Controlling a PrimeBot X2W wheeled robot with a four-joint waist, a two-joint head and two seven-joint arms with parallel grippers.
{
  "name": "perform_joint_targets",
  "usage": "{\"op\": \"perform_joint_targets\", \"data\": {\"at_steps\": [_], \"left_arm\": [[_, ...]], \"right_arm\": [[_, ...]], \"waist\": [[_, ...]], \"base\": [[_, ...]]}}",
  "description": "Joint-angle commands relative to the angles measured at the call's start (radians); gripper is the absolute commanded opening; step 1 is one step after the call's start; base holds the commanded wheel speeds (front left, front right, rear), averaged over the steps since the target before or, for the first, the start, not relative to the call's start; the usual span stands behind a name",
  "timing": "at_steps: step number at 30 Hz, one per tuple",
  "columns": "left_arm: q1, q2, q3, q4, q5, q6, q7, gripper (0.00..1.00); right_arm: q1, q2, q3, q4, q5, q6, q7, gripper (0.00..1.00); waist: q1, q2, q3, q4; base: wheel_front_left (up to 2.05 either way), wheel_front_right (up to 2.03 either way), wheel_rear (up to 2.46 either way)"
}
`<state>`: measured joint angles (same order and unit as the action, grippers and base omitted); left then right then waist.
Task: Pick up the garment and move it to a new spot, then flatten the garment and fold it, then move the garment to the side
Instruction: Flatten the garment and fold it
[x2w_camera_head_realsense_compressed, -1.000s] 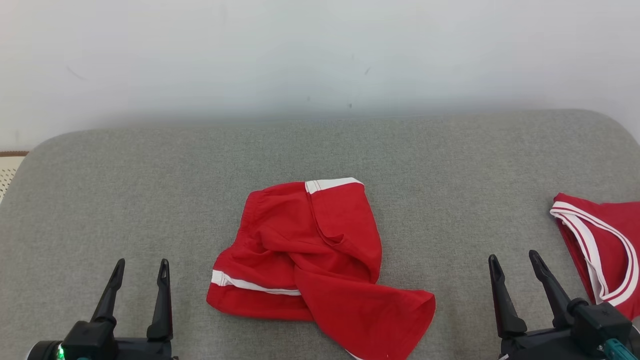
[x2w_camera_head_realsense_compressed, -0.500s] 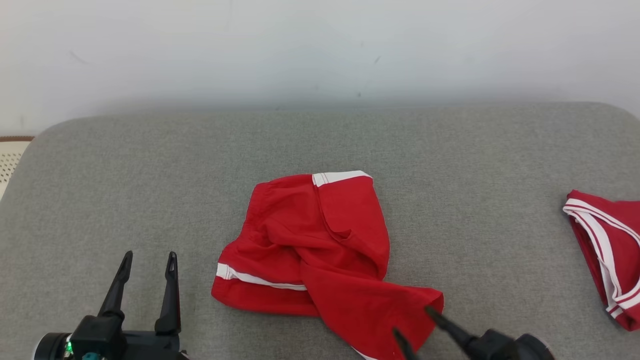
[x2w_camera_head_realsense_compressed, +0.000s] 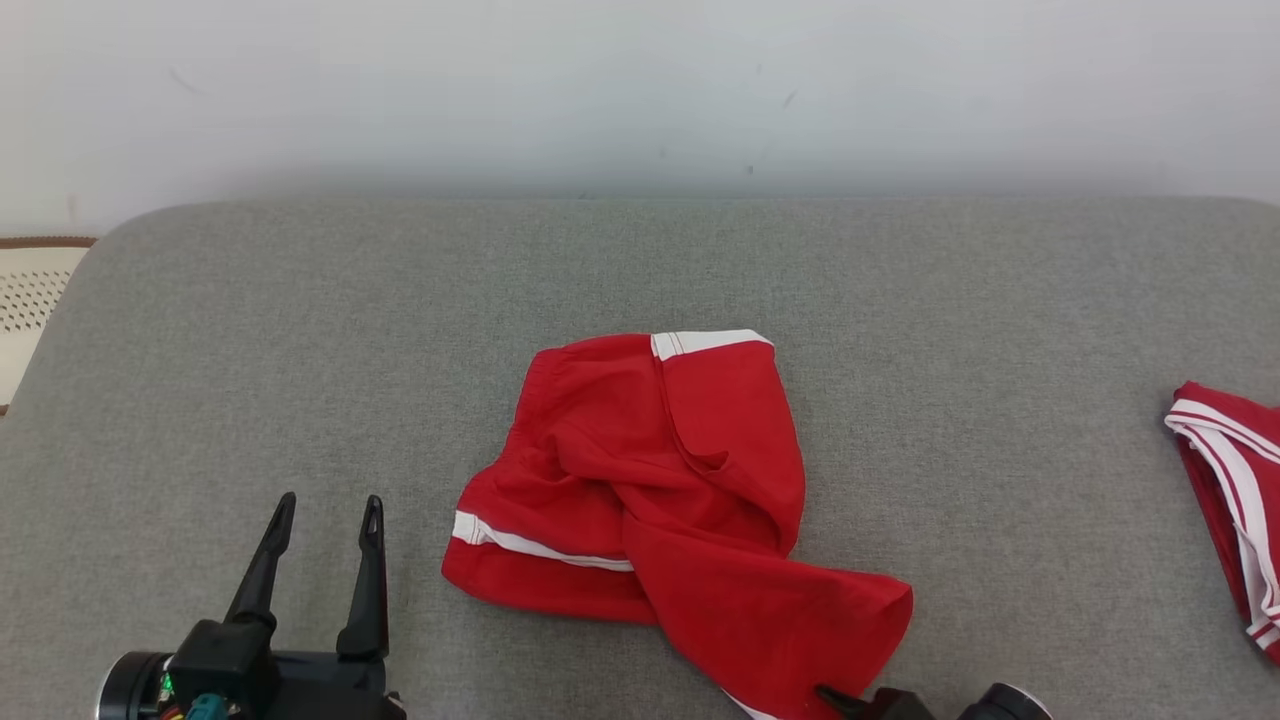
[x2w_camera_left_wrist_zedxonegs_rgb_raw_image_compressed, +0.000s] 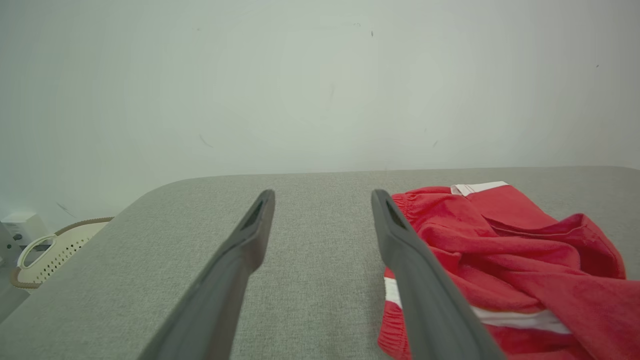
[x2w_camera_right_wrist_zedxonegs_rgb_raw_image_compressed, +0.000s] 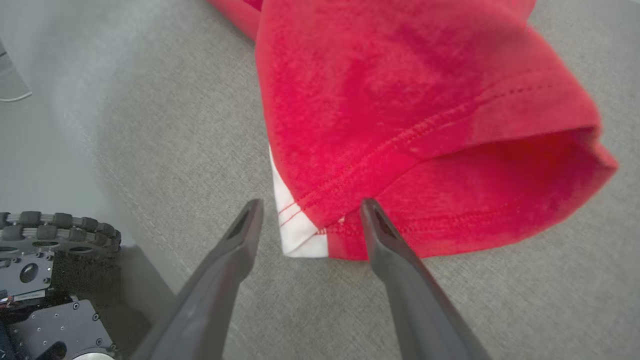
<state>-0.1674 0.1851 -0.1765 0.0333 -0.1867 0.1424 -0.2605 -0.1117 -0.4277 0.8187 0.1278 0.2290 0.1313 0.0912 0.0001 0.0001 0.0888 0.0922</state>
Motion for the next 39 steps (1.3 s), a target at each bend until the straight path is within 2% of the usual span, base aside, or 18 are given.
{"op": "perform_joint_targets", "data": {"at_steps": [1,2,3,4,5,10,16,17,19,20,23,25,26,32,39], "left_arm": [[-0.011,0.0,0.001,0.003,0.01,-0.003,-0.004,1.0],[-0.012,-0.002,0.003,0.002,0.011,-0.004,-0.004,1.0],[-0.012,-0.004,0.004,0.002,0.013,-0.006,-0.004,1.0],[-0.014,-0.005,0.004,0.002,0.016,-0.006,-0.004,1.0],[-0.015,-0.007,0.005,0.001,0.017,-0.007,-0.004,1.0],[-0.014,-0.013,0.013,-0.002,0.025,-0.012,-0.004,1.0],[0.001,-0.011,0.031,-0.013,0.03,-0.012,-0.004,1.0],[-0.002,-0.013,0.04,-0.015,0.035,-0.014,-0.004,1.0],[-0.01,-0.017,0.04,-0.013,0.037,-0.017,-0.004,1.0],[-0.02,-0.024,0.036,-0.01,0.043,-0.024,-0.004,1.0],[-0.028,-0.03,0.032,-0.005,0.048,-0.031,-0.004,1.0],[-0.032,-0.033,0.032,-0.002,0.049,-0.032,-0.004,1.0],[-0.032,-0.033,0.033,-0.002,0.05,-0.032,-0.004,1.0],[-0.027,-0.035,0.044,-0.003,0.056,-0.033,-0.004,1.0],[-0.024,-0.035,0.055,-0.006,0.059,-0.032,-0.004,1.0]], "right_arm": [[-0.019,0.004,0.016,0.021,-0.01,-0.001,0.007,1.0],[-0.032,0.01,0.028,0.039,-0.014,-0.001,0.009,0.96],[-0.041,0.013,0.039,0.062,-0.021,-0.001,0.017,0.47],[-0.05,0.016,0.048,0.078,-0.021,-0.001,0.019,0.36],[-0.057,0.024,0.051,0.091,-0.012,-0.001,0.012,0.0],[-0.067,0.049,0.016,0.103,0.046,-0.001,-0.035,0.0],[-0.045,0.057,-0.118,-0.025,0.116,-0.001,-0.081,0.0],[-0.03,0.067,-0.275,-0.118,0.159,-0.001,-0.067,0.0],[-0.027,0.086,-0.361,-0.124,0.195,-0.001,-0.062,0.0],[-0.052,0.104,-0.436,-0.086,0.236,-0.001,-0.057,0.0],[-0.076,0.1,-0.453,-0.02,0.26,-0.001,-0.038,0.0],[-0.087,0.102,-0.458,0.005,0.275,-0.001,-0.037,0.78],[-0.09,0.106,-0.459,0.014,0.282,-0.001,-0.04,1.0],[-0.076,0.091,-0.499,0.043,0.294,-0.001,-0.066,1.0],[-0.003,0.089,-0.628,-0.037,0.277,-0.001,-0.114,1.0]], "waist": [[-0.0001,-0.0001,0.003,0.002],[-0.0001,-0.0001,0.005,0.002],[-0.0001,-0.0001,0.006,0.003],[-0.0001,-0.0001,0.007,0.003],[-0.0001,-0.0001,0.008,0.004],[-0.0001,-0.0001,0.009,0.004],[-0.0001,-0.0001,0.012,-0.013],[-0.0001,-0.0001,0.019,-0.028],[-0.0001,-0.0001,0.026,-0.032],[-0.0001,-0.0001,0.037,-0.03],[-0.0001,-0.0001,0.048,-0.022],[-0.0001,-0.0001,0.052,-0.019],[-0.0001,-0.0001,0.054,-0.019],[-0.0001,-0.0001,0.06,-0.025],[-0.0001,-0.0001,0.051,-0.038]], "base": [[0.0,0.0,0.0],[0.0,0.0,0.0],[0.0,0.0,0.0],[0.0,0.0,0.0],[0.0,0.0,0.0],[0.0,0.0,0.0],[0.0,0.0,0.0],[0.0,0.0,0.0],[0.0,0.0,0.0],[0.0,0.0,0.0],[0.0,0.0,0.0],[0.0,0.0,0.0],[0.0,0.0,0.0],[0.0,0.0,0.0],[0.0,0.0,0.0]]}}
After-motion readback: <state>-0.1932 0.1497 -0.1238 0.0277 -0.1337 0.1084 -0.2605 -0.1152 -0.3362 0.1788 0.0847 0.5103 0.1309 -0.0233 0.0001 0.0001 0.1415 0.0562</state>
